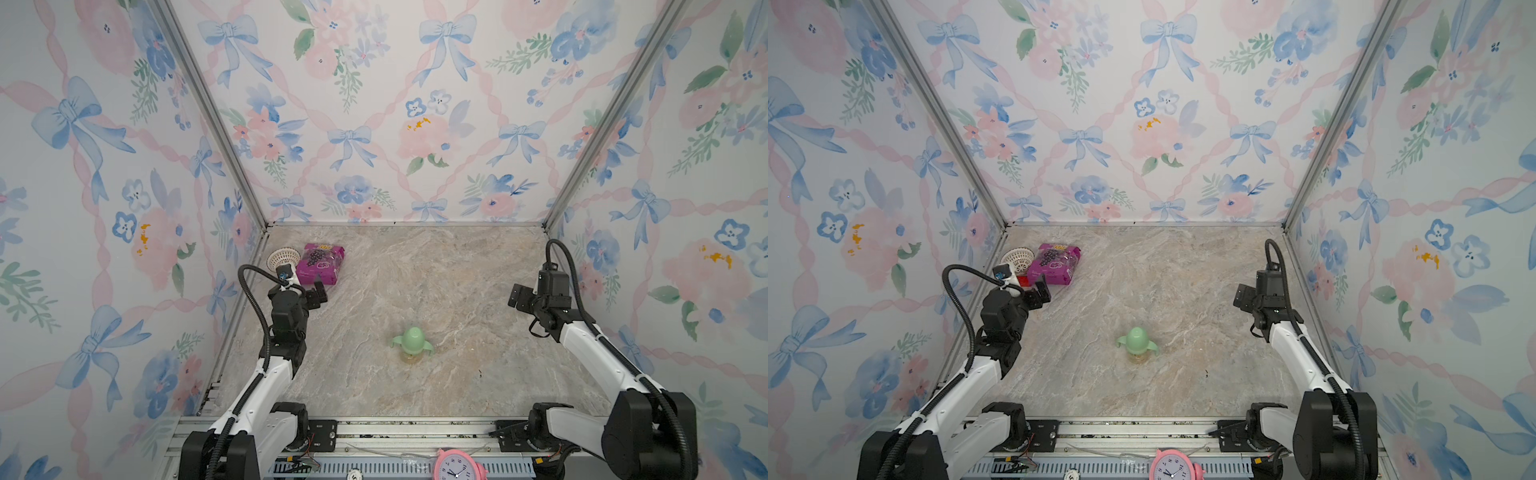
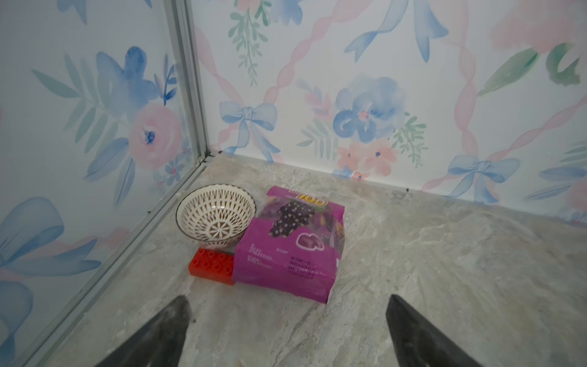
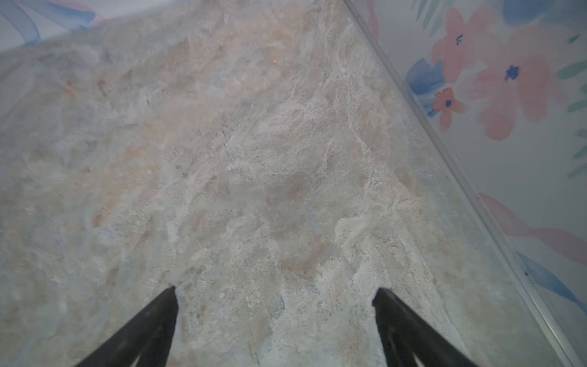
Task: Assemble the baby bottles
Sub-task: Reset both arms
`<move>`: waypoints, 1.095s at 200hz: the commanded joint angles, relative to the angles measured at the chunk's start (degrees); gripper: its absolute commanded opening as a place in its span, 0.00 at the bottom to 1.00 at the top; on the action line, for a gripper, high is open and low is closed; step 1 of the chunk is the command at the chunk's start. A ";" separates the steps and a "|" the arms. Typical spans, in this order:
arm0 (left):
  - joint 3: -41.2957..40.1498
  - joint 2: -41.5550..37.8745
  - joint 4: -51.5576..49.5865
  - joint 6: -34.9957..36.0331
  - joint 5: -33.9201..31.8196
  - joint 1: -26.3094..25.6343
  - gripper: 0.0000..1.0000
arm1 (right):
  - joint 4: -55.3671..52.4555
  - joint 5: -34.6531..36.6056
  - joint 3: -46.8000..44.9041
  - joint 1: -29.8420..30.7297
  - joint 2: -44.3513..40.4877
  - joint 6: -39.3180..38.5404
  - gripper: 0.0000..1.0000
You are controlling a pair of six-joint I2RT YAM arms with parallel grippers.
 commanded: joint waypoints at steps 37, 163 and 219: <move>-11.57 0.76 20.52 7.04 -0.04 -0.23 0.98 | 40.67 -1.31 -15.38 0.62 3.60 -5.81 0.96; -5.57 33.23 39.91 8.90 13.75 4.43 0.98 | 56.55 5.45 -13.53 4.83 18.63 -10.31 0.96; -5.66 33.33 40.29 8.87 13.67 4.40 0.98 | 55.86 2.39 -13.18 3.41 18.70 -9.77 0.96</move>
